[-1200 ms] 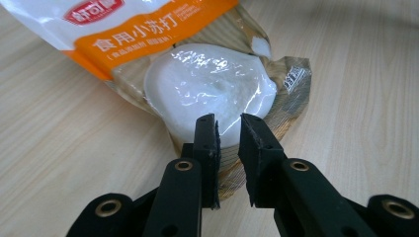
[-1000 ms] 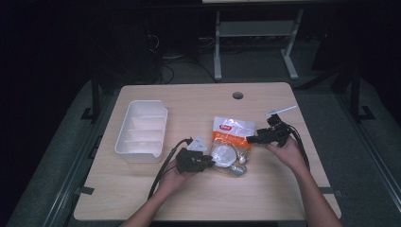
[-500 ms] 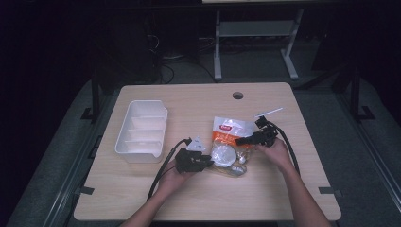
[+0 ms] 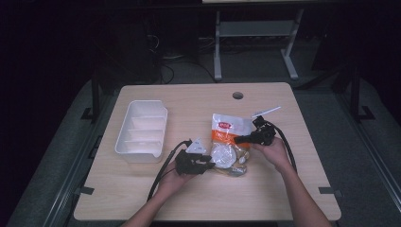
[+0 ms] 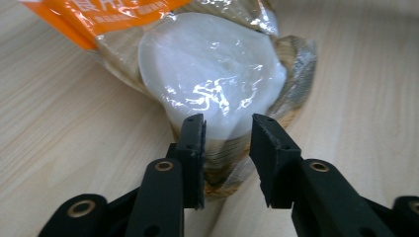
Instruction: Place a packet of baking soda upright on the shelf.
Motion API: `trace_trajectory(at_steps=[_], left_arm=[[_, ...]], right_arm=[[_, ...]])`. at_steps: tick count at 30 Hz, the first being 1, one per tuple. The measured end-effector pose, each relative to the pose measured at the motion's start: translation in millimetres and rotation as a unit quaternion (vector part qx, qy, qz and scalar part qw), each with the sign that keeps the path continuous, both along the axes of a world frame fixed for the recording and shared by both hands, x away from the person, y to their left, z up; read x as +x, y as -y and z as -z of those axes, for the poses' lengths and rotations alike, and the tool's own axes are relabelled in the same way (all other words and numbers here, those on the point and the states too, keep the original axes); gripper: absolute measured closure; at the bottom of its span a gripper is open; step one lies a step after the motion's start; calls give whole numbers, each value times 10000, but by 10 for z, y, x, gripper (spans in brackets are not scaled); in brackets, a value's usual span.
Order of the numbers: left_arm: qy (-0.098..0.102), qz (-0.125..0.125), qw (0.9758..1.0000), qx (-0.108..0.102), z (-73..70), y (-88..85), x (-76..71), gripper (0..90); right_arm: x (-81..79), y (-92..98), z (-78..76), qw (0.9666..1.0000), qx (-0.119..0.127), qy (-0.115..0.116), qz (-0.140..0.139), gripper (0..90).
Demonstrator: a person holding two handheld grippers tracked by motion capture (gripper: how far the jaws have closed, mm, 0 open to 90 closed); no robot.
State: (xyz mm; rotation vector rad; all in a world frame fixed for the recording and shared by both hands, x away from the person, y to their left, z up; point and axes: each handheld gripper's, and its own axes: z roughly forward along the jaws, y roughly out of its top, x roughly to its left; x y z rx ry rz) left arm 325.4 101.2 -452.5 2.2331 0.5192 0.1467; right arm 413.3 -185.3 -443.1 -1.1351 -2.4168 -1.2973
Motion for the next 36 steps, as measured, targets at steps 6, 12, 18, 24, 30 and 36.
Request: trace_trajectory(at_steps=[6, 12, 18, 24, 30, 36], left_arm=[[72, 73, 9997, -230, -83, -11, -130, 528], [121, 87, 9992, -372, -184, -71, -229, 411], [82, 65, 9992, -373, -204, -216, -332, 354], [201, 125, 9988, -429, -205, -328, -433, 298], [162, 110, 9990, -393, -158, -419, -455, 273], [225, 136, 9986, -449, -149, -489, -464, 258]], right_arm=[[-60, -28, -221, 9999, 29, 167, -25, 897], [-106, -84, -508, 9989, -86, 444, -139, 898], [-157, -186, -760, 9959, -329, 805, -263, 899], [-118, -274, -934, 9937, -378, 1031, -240, 899], [-35, -358, -1035, 9928, -327, 1138, -181, 899], [81, -599, -1167, 9916, -156, 1226, -378, 899]])
